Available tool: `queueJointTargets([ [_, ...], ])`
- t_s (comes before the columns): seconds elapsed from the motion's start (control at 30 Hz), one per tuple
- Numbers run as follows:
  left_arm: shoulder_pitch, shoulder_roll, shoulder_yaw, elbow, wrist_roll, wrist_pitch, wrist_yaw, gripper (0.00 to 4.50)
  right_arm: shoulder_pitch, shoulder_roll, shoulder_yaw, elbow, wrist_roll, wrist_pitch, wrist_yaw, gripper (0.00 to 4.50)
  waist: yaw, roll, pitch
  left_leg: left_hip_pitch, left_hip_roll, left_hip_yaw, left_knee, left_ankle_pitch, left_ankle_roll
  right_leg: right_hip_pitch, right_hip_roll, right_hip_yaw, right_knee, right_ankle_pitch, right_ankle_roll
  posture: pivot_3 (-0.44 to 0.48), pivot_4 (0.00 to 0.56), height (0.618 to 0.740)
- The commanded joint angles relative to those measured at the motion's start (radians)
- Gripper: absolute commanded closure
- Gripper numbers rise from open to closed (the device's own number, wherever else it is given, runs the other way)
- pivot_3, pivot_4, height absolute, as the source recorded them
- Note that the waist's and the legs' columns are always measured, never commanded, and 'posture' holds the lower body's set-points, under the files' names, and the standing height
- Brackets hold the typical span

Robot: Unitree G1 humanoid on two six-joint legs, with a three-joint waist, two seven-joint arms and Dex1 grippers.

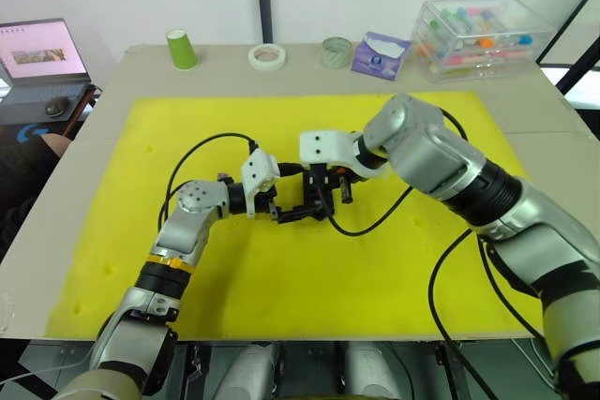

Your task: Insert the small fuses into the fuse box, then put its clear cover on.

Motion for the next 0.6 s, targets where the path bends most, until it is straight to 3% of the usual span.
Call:
queueJointTargets([
  [0.03,-0.012,-0.004,0.008,-0.015,-0.002,-0.01,0.004,0.03,0.012,0.012,-0.009,0.002,-0.007,-0.004,0.001,4.5,0.0,0.0,0.0,0.0,0.0,0.0,0.0,0.0,0.0,0.0,0.0,0.0,0.0,0.0,0.0,0.0,0.15,0.74],
  [0.5,-0.019,-0.008,0.006,-0.007,0.0,-0.01,0.005,0.03,0.018,0.014,-0.019,0.001,-0.003,-0.012,0.008,4.5,0.0,0.0,0.0,0.0,0.0,0.0,0.0,0.0,0.0,0.0,0.0,0.0,0.0,0.0,0.0,0.0,0.15,0.74],
  [0.6,-0.019,-0.008,0.007,-0.007,0.0,-0.01,0.004,0.0,0.019,0.016,-0.022,0.002,-0.007,-0.011,0.004,3.87,0.0,0.0,0.0,0.0,0.0,0.0,0.0,0.0,0.0,0.0,0.0,0.0,0.0,0.0,0.0,0.0,0.15,0.74],
])
